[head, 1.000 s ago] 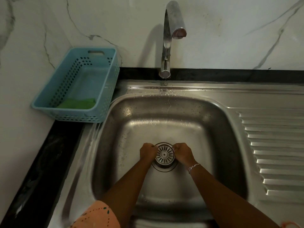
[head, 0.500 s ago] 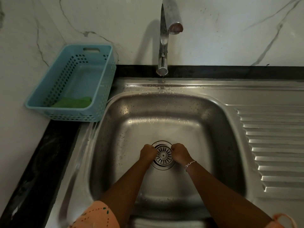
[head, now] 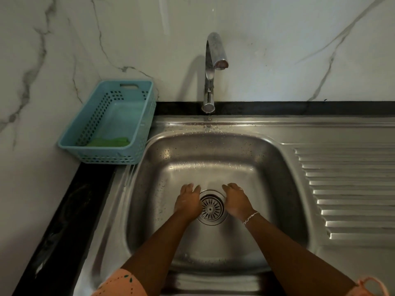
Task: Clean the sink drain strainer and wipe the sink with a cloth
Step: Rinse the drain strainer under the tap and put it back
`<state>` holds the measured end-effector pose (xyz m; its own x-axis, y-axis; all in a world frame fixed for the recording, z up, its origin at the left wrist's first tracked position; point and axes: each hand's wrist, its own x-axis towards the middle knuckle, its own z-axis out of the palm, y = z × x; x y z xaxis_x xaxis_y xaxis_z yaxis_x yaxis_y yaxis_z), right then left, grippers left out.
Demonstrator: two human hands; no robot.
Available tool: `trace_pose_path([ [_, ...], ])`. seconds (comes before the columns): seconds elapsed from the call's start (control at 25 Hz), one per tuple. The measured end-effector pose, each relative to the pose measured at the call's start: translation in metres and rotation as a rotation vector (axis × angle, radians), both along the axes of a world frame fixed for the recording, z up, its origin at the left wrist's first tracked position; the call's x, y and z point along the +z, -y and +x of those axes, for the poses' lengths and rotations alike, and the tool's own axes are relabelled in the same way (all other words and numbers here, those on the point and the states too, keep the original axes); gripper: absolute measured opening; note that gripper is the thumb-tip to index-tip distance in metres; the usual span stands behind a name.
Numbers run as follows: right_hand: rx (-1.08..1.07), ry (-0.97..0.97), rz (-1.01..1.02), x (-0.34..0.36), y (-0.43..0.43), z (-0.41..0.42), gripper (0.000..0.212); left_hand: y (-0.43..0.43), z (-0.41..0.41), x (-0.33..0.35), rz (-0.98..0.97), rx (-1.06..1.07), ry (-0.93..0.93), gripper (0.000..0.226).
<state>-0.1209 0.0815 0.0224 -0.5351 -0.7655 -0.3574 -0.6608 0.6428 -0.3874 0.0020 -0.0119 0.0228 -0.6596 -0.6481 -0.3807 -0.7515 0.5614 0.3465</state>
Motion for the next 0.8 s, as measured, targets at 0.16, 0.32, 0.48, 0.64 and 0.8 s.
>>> trace_pose_path([
  [0.16, 0.167, -0.241, -0.028, 0.021, -0.011, 0.014, 0.062, -0.009, 0.012, 0.02, -0.172, -0.17, 0.052, 0.071],
  [0.32, 0.252, -0.345, 0.014, 0.043, -0.015, 0.018, 0.069, -0.011, 0.019, 0.042, -0.249, -0.228, 0.062, 0.076],
  [0.48, 0.291, -0.38, -0.012, 0.058, -0.013, 0.016, 0.07, -0.011, 0.025, 0.061, -0.261, -0.192, 0.058, 0.075],
  [0.64, 0.308, -0.387, -0.049, 0.067, -0.015, 0.018, 0.068, -0.013, 0.029, 0.081, -0.302, -0.149, 0.053, 0.075],
  [0.8, 0.327, -0.424, -0.089, 0.079, -0.011, 0.019, 0.068, -0.014, 0.035, 0.101, -0.378, -0.12, 0.029, 0.076],
])
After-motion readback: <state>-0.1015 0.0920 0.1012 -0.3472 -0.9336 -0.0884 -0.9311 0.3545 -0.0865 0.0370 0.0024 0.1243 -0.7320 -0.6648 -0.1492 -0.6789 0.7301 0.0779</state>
